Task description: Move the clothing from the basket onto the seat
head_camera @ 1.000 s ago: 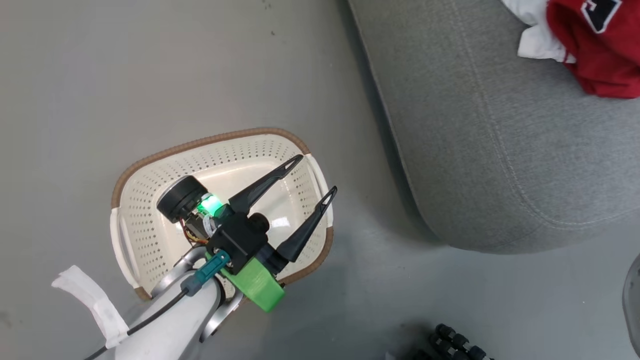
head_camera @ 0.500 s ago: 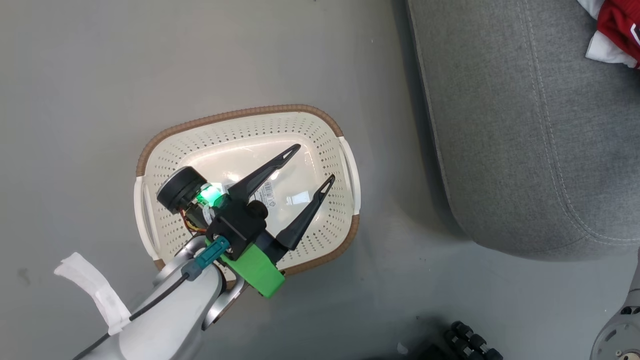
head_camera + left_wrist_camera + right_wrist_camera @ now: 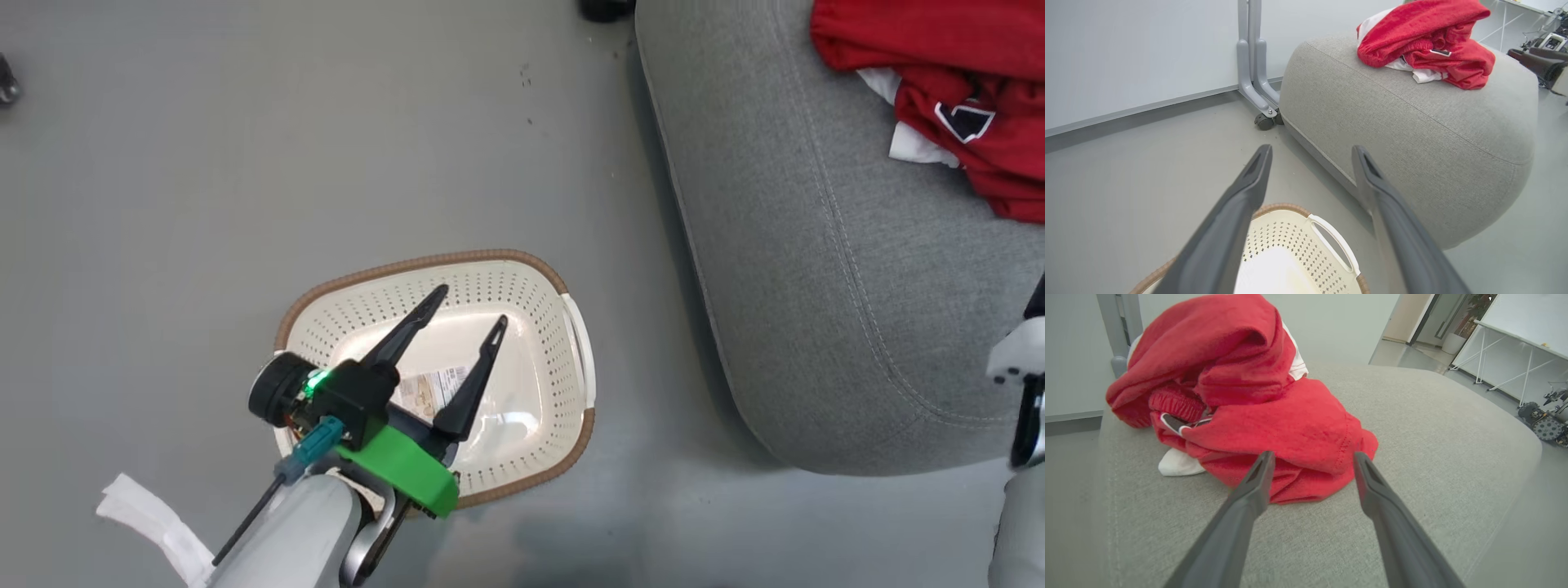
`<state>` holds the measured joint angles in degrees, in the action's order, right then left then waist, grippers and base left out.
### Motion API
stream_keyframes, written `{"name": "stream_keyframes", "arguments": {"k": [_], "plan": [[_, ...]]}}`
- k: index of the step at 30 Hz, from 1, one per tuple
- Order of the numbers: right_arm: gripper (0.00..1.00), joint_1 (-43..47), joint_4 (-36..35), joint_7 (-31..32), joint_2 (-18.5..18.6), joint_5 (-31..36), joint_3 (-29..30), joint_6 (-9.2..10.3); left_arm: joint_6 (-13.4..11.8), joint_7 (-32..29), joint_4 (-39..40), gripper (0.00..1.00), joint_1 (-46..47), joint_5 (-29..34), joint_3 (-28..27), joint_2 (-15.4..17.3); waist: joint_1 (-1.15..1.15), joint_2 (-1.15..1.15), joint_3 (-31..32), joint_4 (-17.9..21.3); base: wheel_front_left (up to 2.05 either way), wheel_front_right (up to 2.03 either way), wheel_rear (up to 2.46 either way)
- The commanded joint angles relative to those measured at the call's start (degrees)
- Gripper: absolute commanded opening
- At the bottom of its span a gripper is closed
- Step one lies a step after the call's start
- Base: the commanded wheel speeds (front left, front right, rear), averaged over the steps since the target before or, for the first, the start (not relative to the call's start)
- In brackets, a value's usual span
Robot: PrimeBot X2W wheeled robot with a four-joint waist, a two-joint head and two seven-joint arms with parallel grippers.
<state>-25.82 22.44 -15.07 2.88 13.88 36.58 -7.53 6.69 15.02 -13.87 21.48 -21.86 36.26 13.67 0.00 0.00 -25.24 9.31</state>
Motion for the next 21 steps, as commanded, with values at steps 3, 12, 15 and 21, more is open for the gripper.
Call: {"name": "stream_keyframes", "arguments": {"k": [3, 12, 15, 21], "plan": [[1.00, 4.0, 3.0, -0.2, 0.1, -4.5, -4.3, 0.08, -1.7, 0.2, -0.4, 1.00, -3.2, 0.7, -4.2, -1.8, 0.00, 0.00, 7.3, -3.9, 0.00, 0.00, 0.00], [1.00, 14.6, 0.6, -0.2, 0.1, -17.7, -22.5, 0.08, -5.2, 0.2, -2.2, 1.00, -12.1, 2.4, -17.7, -7.6, 0.00, 0.00, 16.5, -10.3, 0.00, 0.00, 0.00], [1.00, 17.4, -2.9, -0.2, 0.1, -20.1, -28.2, 0.08, -4.7, 0.2, -1.3, 1.00, -15.2, 0.9, -22.6, -9.3, 0.00, 0.00, 18.7, -11.4, 0.00, 0.00, 0.00], [1.00, 20.8, -9.8, -0.2, 0.1, -22.9, -34.4, 0.08, -2.5, 0.2, 3.0, 1.00, -20.7, 1.7, -30.1, -10.5, 0.00, 0.00, 22.8, -11.5, 0.00, 0.00, 0.00]]}}
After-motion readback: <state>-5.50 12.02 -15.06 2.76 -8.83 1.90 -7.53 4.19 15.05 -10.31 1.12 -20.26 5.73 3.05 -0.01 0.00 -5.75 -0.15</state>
